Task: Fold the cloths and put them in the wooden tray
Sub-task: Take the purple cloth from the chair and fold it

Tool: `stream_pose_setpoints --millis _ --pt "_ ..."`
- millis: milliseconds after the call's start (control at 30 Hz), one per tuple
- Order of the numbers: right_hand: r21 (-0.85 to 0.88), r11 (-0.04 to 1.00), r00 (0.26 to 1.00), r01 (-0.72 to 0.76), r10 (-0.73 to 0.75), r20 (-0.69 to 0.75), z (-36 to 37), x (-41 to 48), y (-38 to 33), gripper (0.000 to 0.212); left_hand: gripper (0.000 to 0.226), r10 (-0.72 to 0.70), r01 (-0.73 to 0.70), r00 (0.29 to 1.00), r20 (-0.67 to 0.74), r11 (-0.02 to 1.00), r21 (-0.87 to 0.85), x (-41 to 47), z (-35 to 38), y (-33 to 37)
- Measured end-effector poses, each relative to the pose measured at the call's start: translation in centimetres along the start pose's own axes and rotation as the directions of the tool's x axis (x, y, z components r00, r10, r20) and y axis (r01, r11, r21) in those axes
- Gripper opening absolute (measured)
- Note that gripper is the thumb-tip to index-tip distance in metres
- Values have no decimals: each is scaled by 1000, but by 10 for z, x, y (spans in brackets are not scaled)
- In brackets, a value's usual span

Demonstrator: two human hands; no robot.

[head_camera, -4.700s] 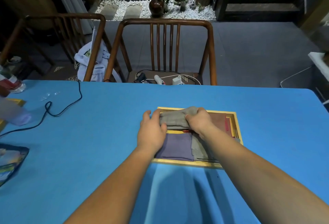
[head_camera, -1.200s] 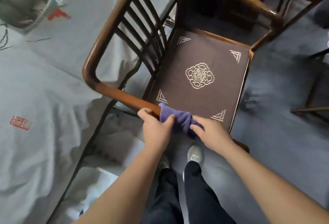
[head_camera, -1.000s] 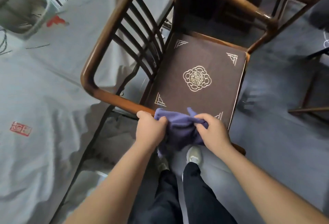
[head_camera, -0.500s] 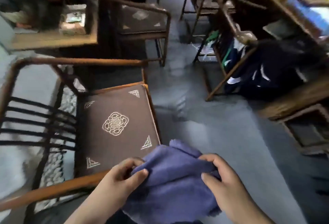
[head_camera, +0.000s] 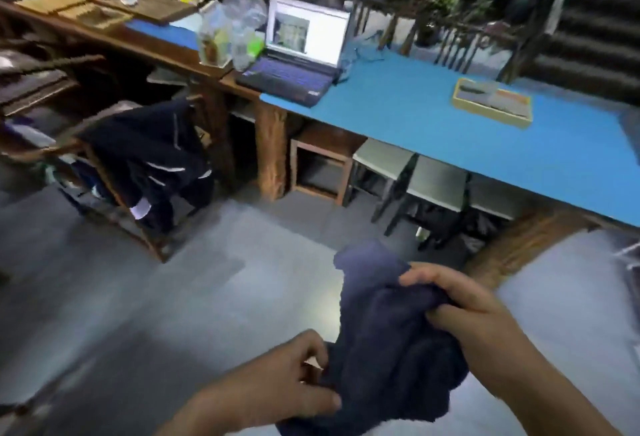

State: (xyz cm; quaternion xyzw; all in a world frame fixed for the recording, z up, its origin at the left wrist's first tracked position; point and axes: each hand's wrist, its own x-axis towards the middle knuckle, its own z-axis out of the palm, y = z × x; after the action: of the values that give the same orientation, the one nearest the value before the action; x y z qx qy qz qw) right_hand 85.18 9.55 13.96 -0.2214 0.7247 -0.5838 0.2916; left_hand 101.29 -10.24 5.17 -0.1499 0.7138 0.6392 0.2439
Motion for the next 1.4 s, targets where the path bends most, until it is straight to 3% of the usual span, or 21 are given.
stream_pose_setpoints --millis 100,133,233,300,400,533,733,833,967,1067,1100,1167,1300,1400 --pt "112 993 999 -43 46 -24 -71 41 -8 71 76 37 -4 986 162 980 -201 90 2 70" --pt "138 990 998 -39 45 -43 -93 55 -11 70 77 73 -31 981 180 974 -224 118 2 93" --pt "139 990 989 17 3 -147 -160 102 -19 63 40 78 -18 983 167 941 -337 196 -3 154" --pt "138 990 973 41 -8 -232 -209 134 -17 60 38 58 1 986 159 938 -348 248 -16 184" --pt "139 990 931 -2 52 -360 -282 190 1 64 29 77 -48 988 131 977 -209 330 -46 229" --pt "117 993 884 -11 64 -463 -364 281 35 46 13 187 -187 980 72 982 -6 450 -90 298" --pt "-2 995 802 -104 82 -592 -460 403 63 40 15 284 -289 956 73 875 388 607 -147 405" --pt "50 979 819 -196 192 -541 -505 453 76 55 20 248 -253 965 84 795 551 672 -175 447" --pt "-113 939 866 -325 247 -434 -559 514 97 60 30 291 -245 953 81 585 773 738 -198 490" --pt "-106 925 893 -365 315 -321 -593 556 107 48 29 447 -314 884 138 347 884 774 -198 509" --pt "-69 924 901 -377 348 -259 -604 569 109 37 27 474 -333 866 159 311 890 784 -195 516" --pt "79 907 895 -414 422 -149 -624 593 113 18 20 482 -360 860 168 339 869 802 -190 528" --pt "193 857 853 -477 504 -132 -650 626 127 59 10 567 -499 789 238 364 786 827 -184 548" --pt "127 819 816 -560 571 -85 -667 639 129 65 8 571 -529 780 257 381 758 833 -187 566"
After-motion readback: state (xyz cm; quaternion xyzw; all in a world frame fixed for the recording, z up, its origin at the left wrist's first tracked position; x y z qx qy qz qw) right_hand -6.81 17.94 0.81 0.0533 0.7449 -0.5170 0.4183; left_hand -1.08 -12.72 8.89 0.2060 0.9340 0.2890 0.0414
